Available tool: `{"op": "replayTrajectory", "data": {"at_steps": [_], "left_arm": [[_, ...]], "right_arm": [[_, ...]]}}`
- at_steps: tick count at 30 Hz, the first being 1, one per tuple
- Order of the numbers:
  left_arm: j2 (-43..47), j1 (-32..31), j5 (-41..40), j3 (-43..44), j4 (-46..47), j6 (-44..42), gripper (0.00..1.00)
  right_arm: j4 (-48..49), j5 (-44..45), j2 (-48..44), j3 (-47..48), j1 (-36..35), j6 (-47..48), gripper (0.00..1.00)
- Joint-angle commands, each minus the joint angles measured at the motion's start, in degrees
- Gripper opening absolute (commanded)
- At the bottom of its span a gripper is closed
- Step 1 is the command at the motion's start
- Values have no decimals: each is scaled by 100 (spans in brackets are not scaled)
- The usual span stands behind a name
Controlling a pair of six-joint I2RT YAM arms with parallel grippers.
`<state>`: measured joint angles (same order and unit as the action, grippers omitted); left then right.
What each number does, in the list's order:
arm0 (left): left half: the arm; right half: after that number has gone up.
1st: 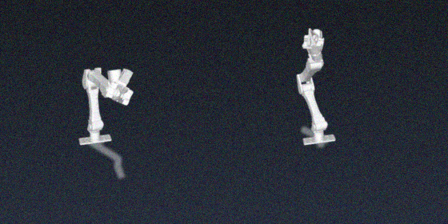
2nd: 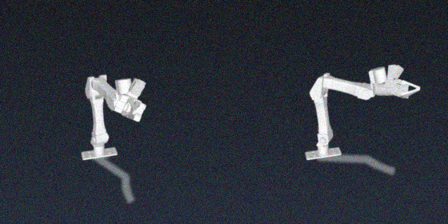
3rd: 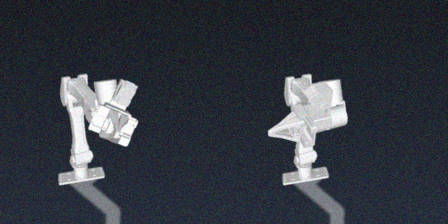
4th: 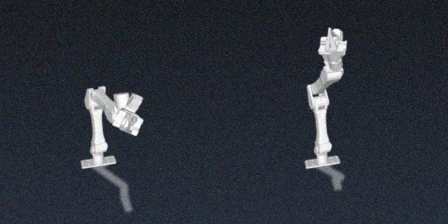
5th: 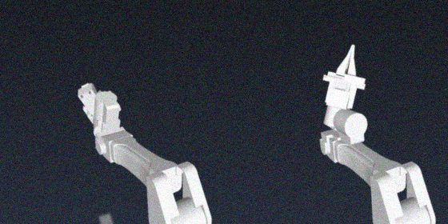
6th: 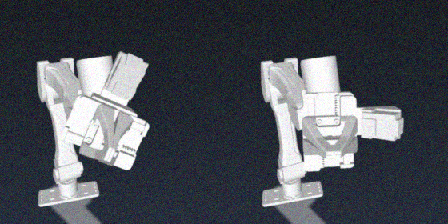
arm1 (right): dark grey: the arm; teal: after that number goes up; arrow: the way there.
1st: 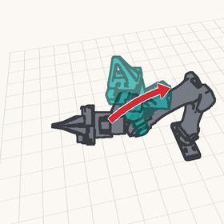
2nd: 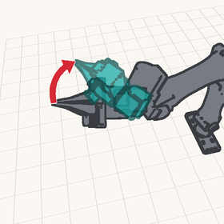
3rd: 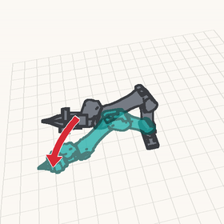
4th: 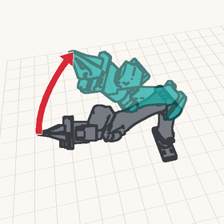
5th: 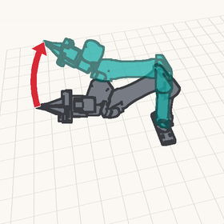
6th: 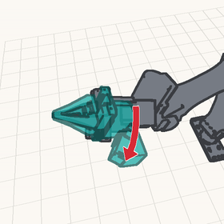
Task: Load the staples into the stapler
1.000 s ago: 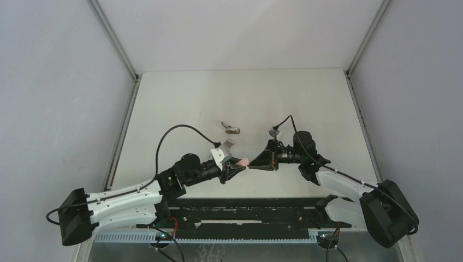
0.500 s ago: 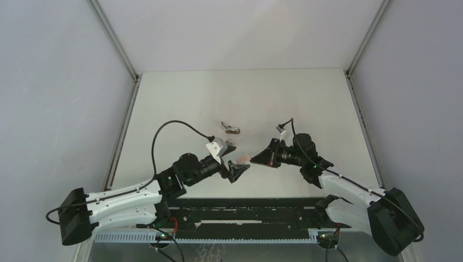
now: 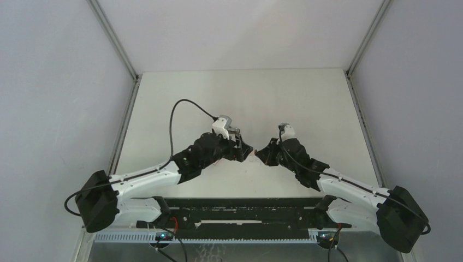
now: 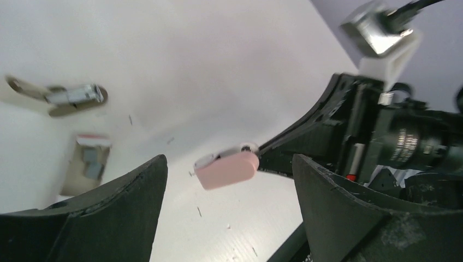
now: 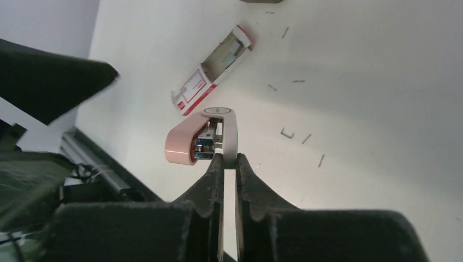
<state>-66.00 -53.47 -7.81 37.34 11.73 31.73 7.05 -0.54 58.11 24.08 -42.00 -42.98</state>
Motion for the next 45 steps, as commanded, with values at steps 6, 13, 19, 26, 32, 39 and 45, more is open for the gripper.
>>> {"op": "replayTrajectory", "data": {"at_steps": [6,13,19,26,32,39,45], "left_arm": [[-1112,56,442,825,153,577,86],[-1437,91,240,912,-2,546,78],[-1672,91,280,897,33,600,67],[-1816,100,228,889,62,624,55],[-1783,130,257,830,66,643,39],[-1694,183,347,733,107,649,25],[-1582,214,398,637,115,642,22]], "right_arm": [[-180,1490,167,472,-655,520,0],[-182,1695,168,484,-788,593,0],[-165,1742,196,484,-808,640,0],[-256,1881,160,484,-849,673,0],[-329,1982,140,488,-854,657,0],[-385,2065,181,486,-849,591,0],[-496,2186,183,491,-829,573,0]]}}
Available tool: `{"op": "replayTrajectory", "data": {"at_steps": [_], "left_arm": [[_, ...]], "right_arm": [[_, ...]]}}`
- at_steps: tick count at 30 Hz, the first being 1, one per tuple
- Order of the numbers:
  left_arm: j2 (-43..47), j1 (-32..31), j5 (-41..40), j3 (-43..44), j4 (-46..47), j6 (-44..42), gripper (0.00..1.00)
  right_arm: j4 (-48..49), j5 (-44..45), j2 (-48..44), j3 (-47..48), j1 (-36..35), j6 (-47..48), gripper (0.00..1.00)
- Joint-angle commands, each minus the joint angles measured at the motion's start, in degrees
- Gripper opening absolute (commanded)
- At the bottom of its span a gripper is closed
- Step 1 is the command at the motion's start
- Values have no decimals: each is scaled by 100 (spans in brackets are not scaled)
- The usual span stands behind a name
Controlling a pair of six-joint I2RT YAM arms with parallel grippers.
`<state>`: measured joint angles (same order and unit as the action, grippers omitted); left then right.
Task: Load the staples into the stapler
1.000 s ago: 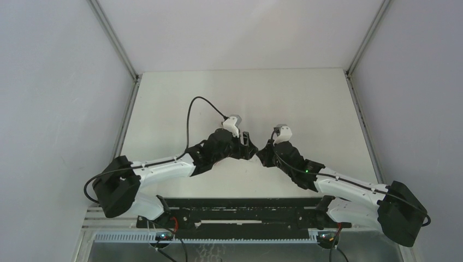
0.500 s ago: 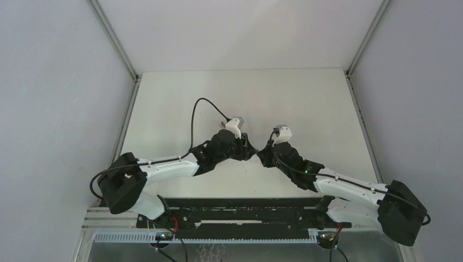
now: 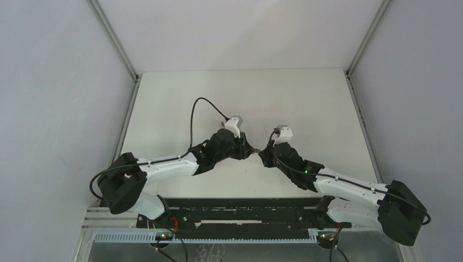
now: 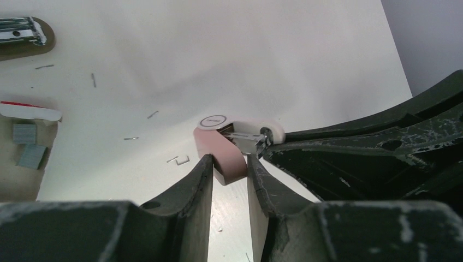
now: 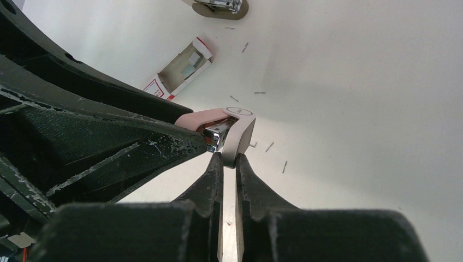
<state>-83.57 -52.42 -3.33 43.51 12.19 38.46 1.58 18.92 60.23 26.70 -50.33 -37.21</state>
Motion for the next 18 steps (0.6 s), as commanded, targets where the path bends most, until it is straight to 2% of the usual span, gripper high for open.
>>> {"op": "replayTrajectory", "data": {"at_steps": [1,11,18], "left_arm": [[197,110,-54,7,66,-26,22],[359,248,28,-219,155,122,20],[706,749,1021,-997,1440,560,14]], "right_arm": [[29,244,-29,225,17,-16,0],[-2,-87,-105,218,252,-85,0],[576,-1333,-398,-85,743,-86,0]]}}
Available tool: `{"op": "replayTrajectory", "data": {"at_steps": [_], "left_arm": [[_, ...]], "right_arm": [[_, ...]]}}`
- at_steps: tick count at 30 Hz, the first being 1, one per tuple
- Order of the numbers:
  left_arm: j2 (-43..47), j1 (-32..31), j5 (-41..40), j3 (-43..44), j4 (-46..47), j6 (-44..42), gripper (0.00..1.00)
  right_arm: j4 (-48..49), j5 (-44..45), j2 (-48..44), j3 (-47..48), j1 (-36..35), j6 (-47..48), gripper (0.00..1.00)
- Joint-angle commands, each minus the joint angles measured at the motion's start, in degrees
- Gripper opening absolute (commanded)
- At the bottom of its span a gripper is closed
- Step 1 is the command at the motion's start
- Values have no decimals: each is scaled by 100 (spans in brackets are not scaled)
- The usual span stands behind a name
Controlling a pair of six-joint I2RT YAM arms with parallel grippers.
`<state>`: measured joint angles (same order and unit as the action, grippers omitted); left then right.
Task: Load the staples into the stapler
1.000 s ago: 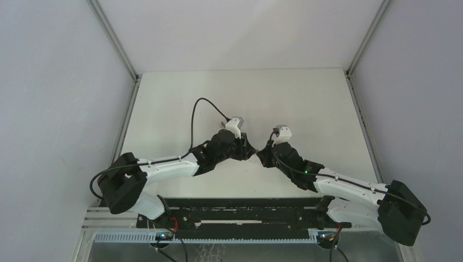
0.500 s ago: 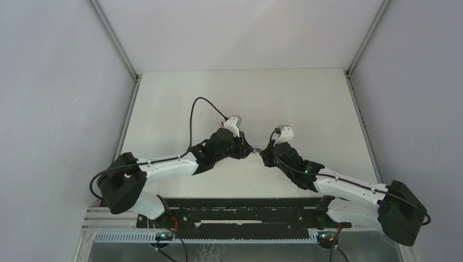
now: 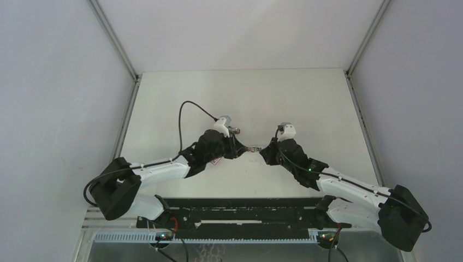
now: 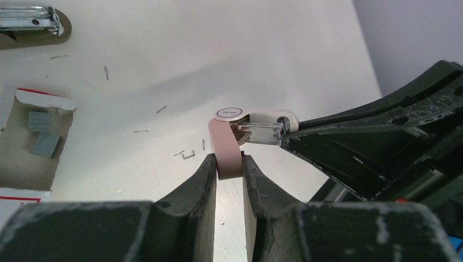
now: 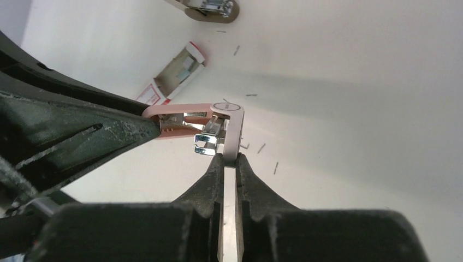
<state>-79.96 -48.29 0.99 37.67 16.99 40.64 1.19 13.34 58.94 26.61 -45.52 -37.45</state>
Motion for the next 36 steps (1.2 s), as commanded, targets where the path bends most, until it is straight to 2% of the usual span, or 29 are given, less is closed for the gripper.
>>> {"op": "replayTrajectory", "data": {"at_steps": [1,10,18,21,25,30,36], "left_arm": [[427,414,671,-537,1046,383,15],[1018,839,917,-1158,1211,365,28],[1484,1068,888,-1563,1312,384,54],[1664,1094,1067,-1706,1643,383,66],[1876,1094,1458,-1815,2149,433,77],[1802,1094,1880,-1711,2265,476,79],[1751,1102,1982,-1733,2289,560,78]], "right_arm": [[720,-969,-348,-145,385,-95,0],[1192,-2352,-970,-520,1029,-362,0],[1365,-2882,-1335,-763,1369,-628,0],[1431,-2963,-1342,-819,1382,-638,0],[1680,-3193,-1275,-888,1418,-723,0],[2044,-3441,-1228,-936,1427,-900,0],[2275,-3636,-1264,-982,1495,-1060,0]]}}
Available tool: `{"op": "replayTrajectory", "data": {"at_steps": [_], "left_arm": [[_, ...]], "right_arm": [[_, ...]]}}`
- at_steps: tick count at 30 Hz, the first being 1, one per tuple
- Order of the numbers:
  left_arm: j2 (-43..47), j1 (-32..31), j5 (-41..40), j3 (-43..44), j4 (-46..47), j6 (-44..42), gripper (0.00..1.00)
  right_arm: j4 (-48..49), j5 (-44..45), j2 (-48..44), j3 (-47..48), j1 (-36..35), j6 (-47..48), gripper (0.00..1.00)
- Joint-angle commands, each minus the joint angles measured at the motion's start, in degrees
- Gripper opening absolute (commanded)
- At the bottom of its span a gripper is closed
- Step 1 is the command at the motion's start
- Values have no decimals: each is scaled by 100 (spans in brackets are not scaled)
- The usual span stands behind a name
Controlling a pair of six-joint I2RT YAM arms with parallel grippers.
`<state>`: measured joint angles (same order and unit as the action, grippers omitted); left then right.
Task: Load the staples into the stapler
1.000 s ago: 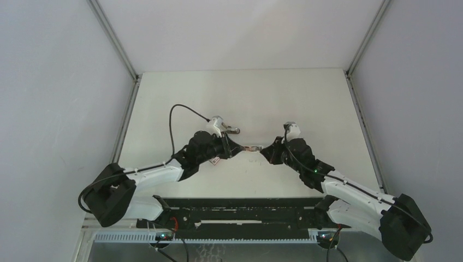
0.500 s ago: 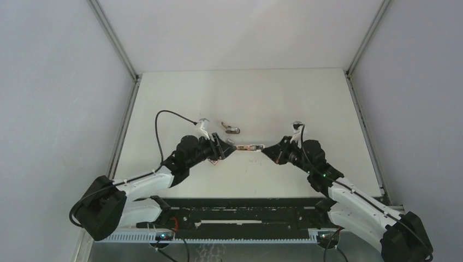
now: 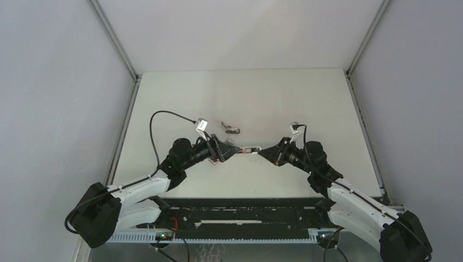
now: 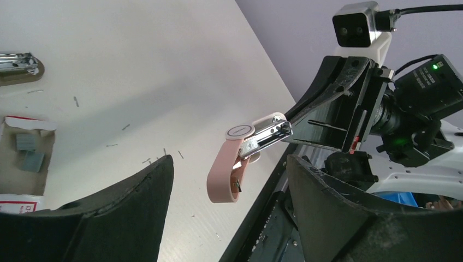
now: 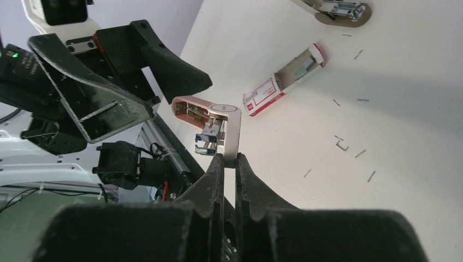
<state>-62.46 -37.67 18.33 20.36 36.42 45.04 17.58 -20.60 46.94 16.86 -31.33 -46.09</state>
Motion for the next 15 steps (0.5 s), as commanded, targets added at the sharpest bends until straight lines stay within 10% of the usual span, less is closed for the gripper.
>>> {"op": "replayTrajectory", "data": {"at_steps": [1,9,15], "left_arm": [[-10,34,295,2,362,143,77],[-79,33,540,-92,790,458,50],[-272,36,627,-100,857,586,51]], "right_arm": [[674,-290,-62,-27,95,-221,0],[830,-358,-55,-111,184,-322,0],[896,-396,-72,-134,197,-353,0]]}}
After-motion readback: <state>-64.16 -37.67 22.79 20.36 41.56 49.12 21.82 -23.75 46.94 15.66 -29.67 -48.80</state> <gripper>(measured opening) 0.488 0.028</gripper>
